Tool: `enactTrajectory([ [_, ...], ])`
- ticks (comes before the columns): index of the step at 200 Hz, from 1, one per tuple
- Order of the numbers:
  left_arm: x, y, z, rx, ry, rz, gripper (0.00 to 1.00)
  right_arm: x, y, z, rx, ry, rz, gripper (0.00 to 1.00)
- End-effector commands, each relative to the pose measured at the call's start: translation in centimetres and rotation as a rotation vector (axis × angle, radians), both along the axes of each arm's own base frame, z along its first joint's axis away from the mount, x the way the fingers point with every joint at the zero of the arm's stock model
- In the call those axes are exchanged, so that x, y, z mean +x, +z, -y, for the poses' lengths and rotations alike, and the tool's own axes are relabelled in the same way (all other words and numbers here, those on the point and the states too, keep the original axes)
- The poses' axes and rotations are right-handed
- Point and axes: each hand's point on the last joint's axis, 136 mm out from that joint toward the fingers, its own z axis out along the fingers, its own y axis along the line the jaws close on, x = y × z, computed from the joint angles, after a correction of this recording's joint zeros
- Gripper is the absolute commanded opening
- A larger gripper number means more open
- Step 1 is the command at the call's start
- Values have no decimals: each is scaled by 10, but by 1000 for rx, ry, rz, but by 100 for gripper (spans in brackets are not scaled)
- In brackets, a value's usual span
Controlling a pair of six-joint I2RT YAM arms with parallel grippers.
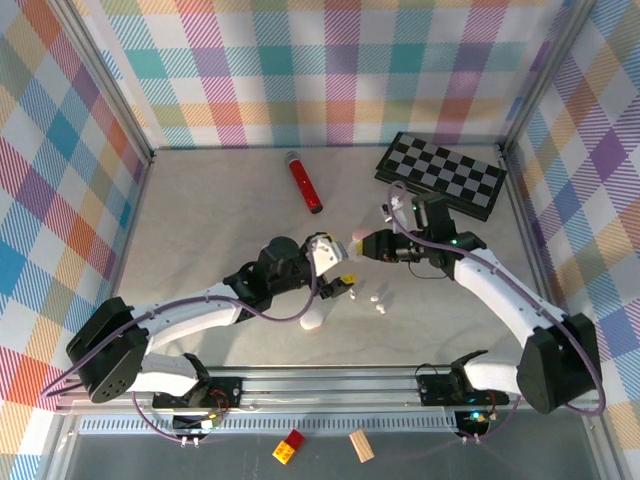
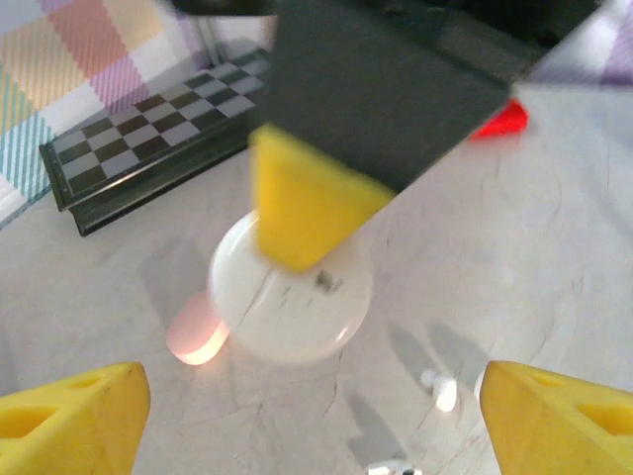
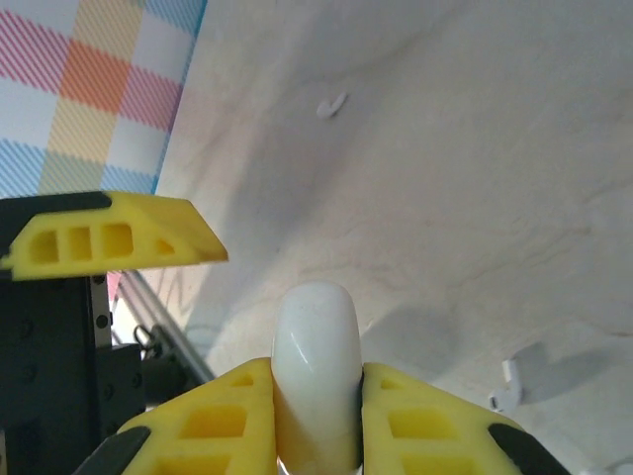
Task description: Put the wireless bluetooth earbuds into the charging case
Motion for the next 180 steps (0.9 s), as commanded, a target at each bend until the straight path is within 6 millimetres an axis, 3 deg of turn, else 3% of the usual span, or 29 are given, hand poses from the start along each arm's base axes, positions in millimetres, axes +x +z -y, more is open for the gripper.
enactTrajectory([
  [1,6,44,-7,-305,-12,-88,87,12,22,14,-2,-42,163,17],
  [49,19,81,-16,-636,-141,-299,79,-9,93,14,151,17,476,18],
  [65,21,92,-15,-697,-208,-339,75,-17,107,13,183,40,547,17],
  [88,5,106,-7,-719,-353,-331,76,-22,118,9,216,85,590,17],
  [107,-6,104,-4,-696,-374,-276,79,-23,126,3,261,122,615,17],
  [132,-17,106,-3,-671,-373,-242,100,-23,132,-4,300,171,627,16],
  [180,-34,108,6,-624,-427,-228,99,-40,142,-16,362,308,660,17],
])
